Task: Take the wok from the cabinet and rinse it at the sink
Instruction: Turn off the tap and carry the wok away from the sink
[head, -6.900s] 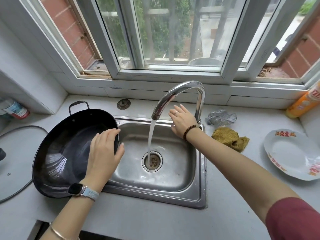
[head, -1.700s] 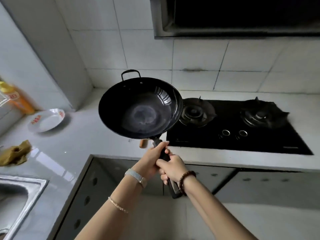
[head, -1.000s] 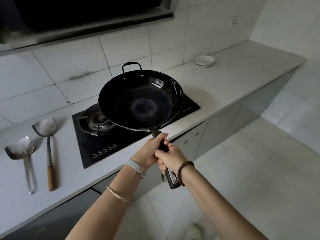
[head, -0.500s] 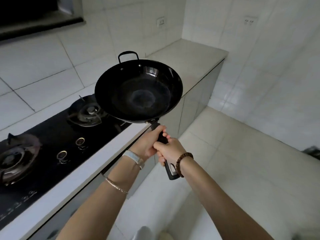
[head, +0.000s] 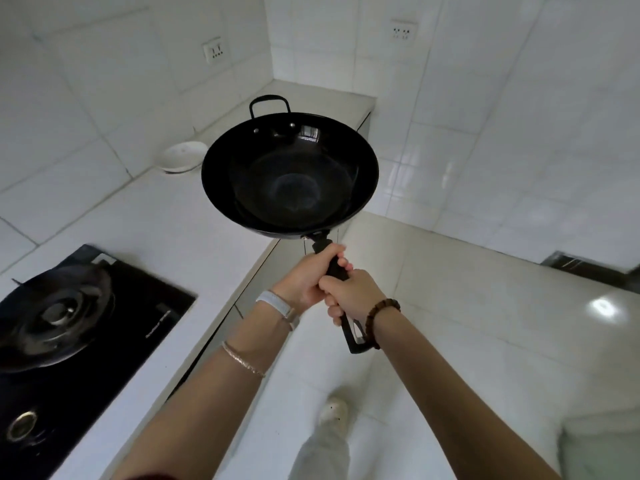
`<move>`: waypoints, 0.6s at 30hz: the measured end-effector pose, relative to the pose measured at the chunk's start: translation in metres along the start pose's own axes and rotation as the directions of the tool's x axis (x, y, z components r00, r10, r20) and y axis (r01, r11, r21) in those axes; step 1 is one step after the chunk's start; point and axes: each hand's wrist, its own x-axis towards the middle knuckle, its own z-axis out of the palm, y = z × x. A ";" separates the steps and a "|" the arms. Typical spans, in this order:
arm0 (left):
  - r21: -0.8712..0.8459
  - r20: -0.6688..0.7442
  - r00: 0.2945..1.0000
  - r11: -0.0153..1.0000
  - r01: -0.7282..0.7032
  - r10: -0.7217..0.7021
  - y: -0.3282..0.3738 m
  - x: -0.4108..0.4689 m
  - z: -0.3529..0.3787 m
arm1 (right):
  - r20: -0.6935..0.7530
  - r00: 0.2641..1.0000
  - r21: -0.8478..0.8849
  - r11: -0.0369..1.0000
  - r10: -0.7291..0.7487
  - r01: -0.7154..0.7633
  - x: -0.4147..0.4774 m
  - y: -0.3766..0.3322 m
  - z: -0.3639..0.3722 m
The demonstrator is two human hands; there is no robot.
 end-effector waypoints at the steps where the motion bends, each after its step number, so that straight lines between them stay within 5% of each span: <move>1: 0.012 0.013 1.000 1.000 0.005 -0.005 0.008 0.014 0.004 | -0.015 1.000 0.011 1.000 0.001 -0.001 0.012 -0.007 -0.006; 18: 0.079 0.040 0.999 0.996 0.033 -0.037 0.112 0.221 0.096 | -0.134 0.991 0.057 0.998 0.012 -0.004 0.182 -0.108 -0.138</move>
